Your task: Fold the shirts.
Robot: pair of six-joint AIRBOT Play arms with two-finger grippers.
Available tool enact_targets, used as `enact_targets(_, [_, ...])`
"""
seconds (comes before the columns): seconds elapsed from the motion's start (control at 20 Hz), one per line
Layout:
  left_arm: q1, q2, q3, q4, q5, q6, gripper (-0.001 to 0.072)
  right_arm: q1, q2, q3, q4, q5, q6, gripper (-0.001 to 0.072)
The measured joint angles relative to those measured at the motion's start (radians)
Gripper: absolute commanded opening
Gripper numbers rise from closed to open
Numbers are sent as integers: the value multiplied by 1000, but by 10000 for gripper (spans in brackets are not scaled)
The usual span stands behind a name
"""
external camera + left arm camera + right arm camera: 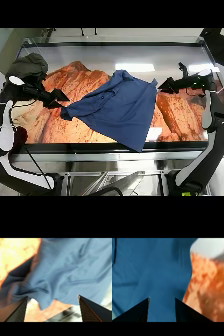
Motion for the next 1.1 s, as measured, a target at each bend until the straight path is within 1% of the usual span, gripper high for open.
enact_targets(0.1, [0, -13, 53, 47, -46, 26, 695, -20, 72, -122, -15, 28, 13, 365])
enact_targets(0.25, [-6, -19, 87, 83, -129, 58, 694, -44, 230, -372, -64, 14, 17, 366])
enact_targets(0.45, [-41, -8, 60, 102, -192, 93, 694, -56, 490, -765, -90, -94, 21, 366])
enact_targets(0.7, [-112, -2, 69, 111, -183, 137, 694, -50, 754, -1190, -85, -239, 36, 366])
enact_targets(0.85, [-146, -2, 116, 114, -160, 145, 694, 5, 824, -1347, -61, -312, 39, 366])
enact_targets(1.1, [-169, -2, 166, 114, -147, 144, 694, 202, 839, -1438, 32, -413, 58, 366])
